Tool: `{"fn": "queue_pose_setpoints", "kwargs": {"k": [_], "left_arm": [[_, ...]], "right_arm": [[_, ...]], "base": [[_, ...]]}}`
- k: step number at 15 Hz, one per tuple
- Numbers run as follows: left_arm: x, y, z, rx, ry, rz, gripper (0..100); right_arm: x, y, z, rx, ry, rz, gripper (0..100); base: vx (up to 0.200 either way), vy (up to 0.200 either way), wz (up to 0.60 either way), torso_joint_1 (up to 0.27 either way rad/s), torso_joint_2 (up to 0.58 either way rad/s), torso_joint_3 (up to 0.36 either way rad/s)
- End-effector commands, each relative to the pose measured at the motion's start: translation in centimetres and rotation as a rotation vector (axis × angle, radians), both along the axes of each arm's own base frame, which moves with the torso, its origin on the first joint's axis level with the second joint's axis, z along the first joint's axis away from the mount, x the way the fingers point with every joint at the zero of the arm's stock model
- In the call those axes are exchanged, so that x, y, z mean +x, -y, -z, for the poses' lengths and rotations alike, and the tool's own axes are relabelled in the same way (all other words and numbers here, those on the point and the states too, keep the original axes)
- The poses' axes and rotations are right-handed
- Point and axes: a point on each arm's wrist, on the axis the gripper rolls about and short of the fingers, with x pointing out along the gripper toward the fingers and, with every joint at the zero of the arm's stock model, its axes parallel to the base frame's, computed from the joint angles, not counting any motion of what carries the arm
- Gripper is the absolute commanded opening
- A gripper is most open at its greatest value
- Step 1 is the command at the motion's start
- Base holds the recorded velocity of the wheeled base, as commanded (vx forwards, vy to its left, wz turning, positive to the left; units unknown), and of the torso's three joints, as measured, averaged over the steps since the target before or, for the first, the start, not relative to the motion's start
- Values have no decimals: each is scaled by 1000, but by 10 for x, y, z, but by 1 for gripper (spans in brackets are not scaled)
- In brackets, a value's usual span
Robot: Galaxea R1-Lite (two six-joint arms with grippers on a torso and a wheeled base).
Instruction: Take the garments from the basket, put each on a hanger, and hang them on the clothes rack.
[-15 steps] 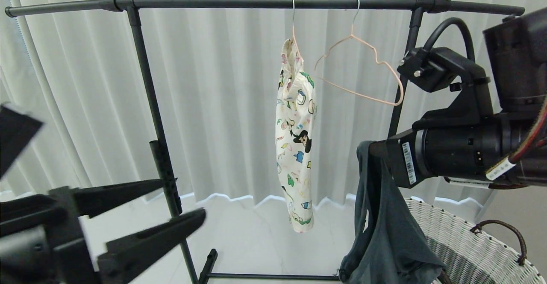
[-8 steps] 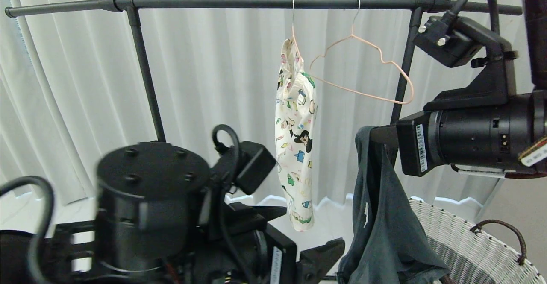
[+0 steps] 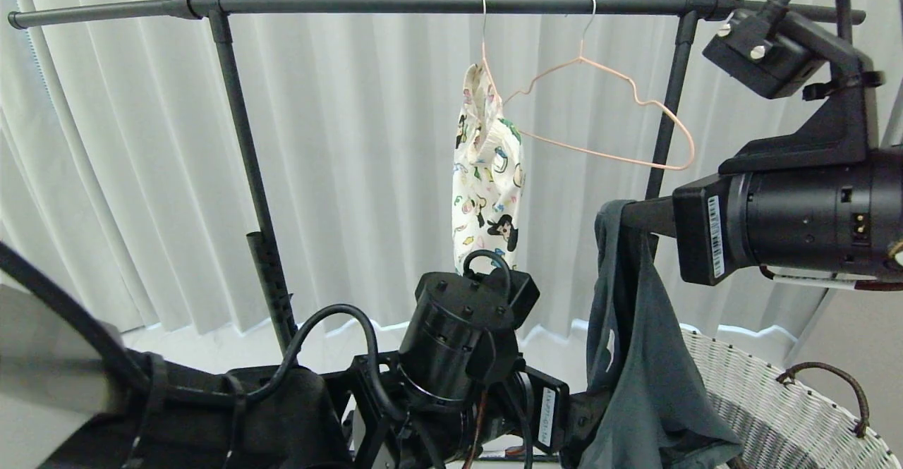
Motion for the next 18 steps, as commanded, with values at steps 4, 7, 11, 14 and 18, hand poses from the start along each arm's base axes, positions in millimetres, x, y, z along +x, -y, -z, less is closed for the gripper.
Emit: {"fn": "queue_pose_setpoints", "kwargs": {"k": [4,7,11,14,18], "left_arm": [[8,2,28,77,-43,-35,100],[1,-8,41,135,-63,-57,100],[-1,-11,44,163,-48,-99,100],[-4,-11,40,178,-16,-138,0],[-25,-36,6,153,96,-256,0]], "right_arm": [[-2,2,-1,4,4,0,0],[-1,5,-2,8,5,7,0],[-1,5,-2,7,6,6,0],[1,7,-1,4,4,21,0],[4,23,7,-19,-5,81,0]], "base": [[0,0,0,0,0,0],[0,0,0,0,0,0],[0,0,0,0,0,0],[0,0,0,0,0,0],[0,0,0,0,0,0]]}}
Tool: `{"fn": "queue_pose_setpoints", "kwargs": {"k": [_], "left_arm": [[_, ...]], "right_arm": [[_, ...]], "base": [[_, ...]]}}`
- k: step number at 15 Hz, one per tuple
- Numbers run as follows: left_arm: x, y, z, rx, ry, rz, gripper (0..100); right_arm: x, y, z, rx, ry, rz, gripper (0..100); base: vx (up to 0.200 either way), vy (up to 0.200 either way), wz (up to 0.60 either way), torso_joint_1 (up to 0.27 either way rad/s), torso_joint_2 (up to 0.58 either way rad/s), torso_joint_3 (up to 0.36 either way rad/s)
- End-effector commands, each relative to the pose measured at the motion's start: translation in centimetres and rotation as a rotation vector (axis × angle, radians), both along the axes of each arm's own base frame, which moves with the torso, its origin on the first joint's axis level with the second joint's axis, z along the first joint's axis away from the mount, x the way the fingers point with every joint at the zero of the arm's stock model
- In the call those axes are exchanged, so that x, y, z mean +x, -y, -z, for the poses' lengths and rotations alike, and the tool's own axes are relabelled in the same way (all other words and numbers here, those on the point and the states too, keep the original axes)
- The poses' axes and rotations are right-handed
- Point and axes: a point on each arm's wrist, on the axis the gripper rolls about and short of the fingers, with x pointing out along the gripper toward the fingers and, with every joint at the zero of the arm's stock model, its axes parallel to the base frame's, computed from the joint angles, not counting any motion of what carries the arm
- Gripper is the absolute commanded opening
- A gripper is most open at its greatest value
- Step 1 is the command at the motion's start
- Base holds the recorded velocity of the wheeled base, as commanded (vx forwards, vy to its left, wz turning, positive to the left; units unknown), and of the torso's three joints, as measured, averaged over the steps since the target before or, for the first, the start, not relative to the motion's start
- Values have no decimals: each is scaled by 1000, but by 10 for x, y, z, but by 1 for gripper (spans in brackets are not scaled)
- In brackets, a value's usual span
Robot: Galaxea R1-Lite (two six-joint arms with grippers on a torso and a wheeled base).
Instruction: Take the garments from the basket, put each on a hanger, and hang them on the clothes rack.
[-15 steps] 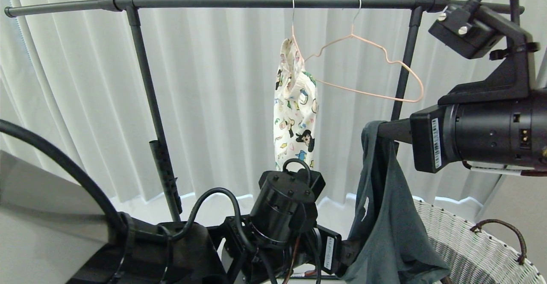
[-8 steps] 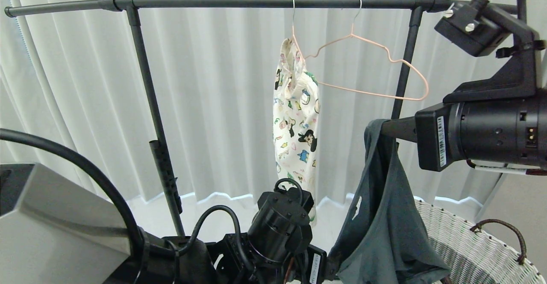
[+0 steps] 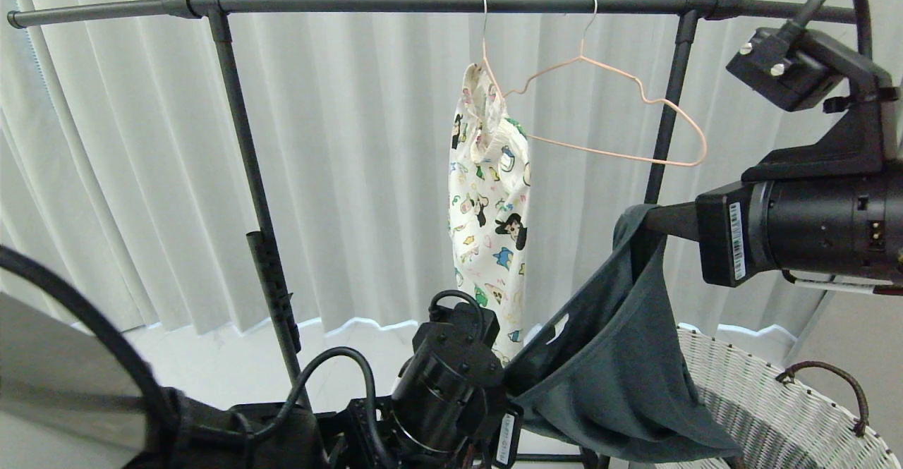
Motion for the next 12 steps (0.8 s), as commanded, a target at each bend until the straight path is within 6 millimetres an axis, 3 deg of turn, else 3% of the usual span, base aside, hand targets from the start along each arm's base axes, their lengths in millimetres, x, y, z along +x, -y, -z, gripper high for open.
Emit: {"fn": "queue_pose_setpoints", "kwargs": {"k": [1,4,8,9,10,12], "left_arm": [[-17,-28,-37,-65,62,-21,0],[-27,-59,-91,-98,88,-63,0],[-35,-63,-188,-180,158,-42,0],[-40,-67,-224,-183,173,-31,0],[-43,-71,-240,-159,197,-14,0],[-46,-77,-253,-69,273,17,0]], "right_arm": [[-3,10,2,-1,2,20,0],[-10,22,-5,18,34,49,0],[-24,41,-19,60,112,80,0],[-27,49,-26,66,161,90,0],[-26,54,-31,65,197,99,0],[-22,61,-44,93,278,129,0]], "base": [[0,0,0,0,0,0],[0,0,0,0,0,0],[0,0,0,0,0,0],[0,0,0,0,0,0],[0,0,0,0,0,0],[0,0,0,0,0,0]]}}
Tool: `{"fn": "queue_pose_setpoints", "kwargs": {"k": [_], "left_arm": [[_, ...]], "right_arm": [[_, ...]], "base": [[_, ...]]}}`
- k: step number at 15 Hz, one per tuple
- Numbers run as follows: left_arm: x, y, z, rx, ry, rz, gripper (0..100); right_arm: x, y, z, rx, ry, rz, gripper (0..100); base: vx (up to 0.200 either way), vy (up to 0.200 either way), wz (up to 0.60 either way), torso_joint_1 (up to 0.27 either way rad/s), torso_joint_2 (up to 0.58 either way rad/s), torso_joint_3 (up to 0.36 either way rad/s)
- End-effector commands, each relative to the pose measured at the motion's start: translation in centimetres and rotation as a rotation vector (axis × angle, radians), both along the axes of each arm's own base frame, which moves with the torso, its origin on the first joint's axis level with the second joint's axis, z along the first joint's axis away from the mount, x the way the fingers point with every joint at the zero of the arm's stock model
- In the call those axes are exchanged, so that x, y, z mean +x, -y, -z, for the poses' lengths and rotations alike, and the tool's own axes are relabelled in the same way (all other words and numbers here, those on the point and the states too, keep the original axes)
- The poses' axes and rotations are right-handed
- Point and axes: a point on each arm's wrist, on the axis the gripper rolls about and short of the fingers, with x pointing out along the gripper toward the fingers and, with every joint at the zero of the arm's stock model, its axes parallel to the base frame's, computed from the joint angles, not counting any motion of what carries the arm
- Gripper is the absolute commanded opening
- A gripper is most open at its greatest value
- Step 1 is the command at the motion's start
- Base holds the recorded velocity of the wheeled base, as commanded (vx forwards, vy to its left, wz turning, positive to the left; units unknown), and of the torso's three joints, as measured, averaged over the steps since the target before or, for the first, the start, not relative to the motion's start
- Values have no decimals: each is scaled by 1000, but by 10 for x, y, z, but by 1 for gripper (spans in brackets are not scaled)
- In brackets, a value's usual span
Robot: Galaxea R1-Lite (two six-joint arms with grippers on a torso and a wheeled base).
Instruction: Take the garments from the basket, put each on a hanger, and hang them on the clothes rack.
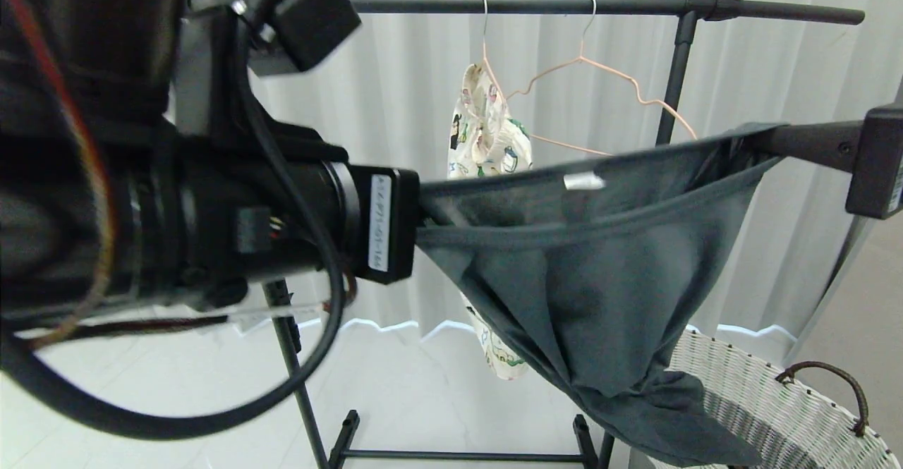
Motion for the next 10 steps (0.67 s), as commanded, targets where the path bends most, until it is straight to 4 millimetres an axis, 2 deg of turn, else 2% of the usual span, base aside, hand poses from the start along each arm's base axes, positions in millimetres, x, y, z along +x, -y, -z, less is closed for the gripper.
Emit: {"fn": "queue_pose_setpoints", "kwargs": {"k": [1,3,6,10], "left_arm": [[-9,-11,-30,12,89,12,0],[-8,-14,-32,145,187,-51,0],[-10,-17,-44,141,232,-54,0],[-12,-18,-50,141,257,-48,0]], "right_arm": [[-1,9,-10,28,41,24,0],[-2,12,-27,53,98,-35,0],[-1,11,-41,40,157,-60,0],[-2,12,-46,15,192,-62,0]], "base": [[0,0,0,0,0,0],[0,0,0,0,0,0],[0,0,0,0,0,0],[0,0,0,0,0,0]]}}
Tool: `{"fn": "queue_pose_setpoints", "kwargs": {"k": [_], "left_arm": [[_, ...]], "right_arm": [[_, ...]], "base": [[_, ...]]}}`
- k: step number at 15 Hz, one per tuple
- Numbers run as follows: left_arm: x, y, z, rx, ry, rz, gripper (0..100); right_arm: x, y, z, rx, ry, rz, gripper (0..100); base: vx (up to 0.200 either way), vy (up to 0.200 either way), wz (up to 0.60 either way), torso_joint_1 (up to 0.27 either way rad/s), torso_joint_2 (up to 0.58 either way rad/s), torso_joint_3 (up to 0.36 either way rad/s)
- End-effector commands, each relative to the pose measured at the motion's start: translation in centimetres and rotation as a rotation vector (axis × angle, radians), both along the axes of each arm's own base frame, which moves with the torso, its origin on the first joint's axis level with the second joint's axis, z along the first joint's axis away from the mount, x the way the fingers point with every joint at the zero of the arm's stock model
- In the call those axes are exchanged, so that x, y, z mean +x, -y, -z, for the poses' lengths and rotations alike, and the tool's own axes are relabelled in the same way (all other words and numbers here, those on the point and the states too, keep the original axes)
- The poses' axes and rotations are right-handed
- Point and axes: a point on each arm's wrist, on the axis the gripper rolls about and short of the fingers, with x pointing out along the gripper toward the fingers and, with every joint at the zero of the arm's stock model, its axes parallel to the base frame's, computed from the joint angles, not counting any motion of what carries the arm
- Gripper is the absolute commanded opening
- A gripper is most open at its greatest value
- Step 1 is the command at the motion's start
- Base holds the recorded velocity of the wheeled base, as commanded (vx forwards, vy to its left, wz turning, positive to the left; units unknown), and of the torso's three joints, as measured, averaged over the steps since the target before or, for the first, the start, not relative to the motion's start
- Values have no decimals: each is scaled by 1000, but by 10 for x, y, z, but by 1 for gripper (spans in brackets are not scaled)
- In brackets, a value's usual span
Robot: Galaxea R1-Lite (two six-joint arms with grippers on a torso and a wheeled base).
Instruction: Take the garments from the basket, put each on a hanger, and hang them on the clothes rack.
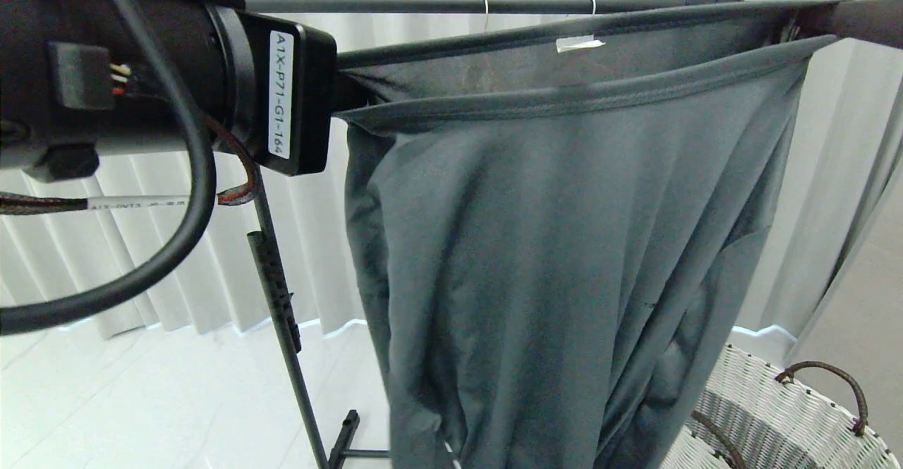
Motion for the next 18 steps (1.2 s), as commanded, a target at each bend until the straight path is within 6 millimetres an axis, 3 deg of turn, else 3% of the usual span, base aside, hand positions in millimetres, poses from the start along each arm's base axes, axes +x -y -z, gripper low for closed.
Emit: {"fn": "queue_pose_setpoints", "kwargs": {"k": [1,7,11,15,18], "left_arm": [[-1,-1,-4,-4,12,1,0],[-4,-5,-7,26,41,10,0],[-4,-6,-7,39,48,16,0],[10,12,-11,-45,111,13,0],[21,28,-16,-124,171,37,0]], "right_arm": [[0,0,-4,-2,14,1,0],[-5,4,-9,-36,34,-2,0],[-22,20,-11,-107,-1,-5,0],[-79,53,-19,-222,-161,-379,0],[-93,50,-16,-221,-248,-654,0]], "base": [[0,0,0,0,0,0],[0,0,0,0,0,0],[0,0,0,0,0,0],[0,0,0,0,0,0],[0,0,0,0,0,0]]}}
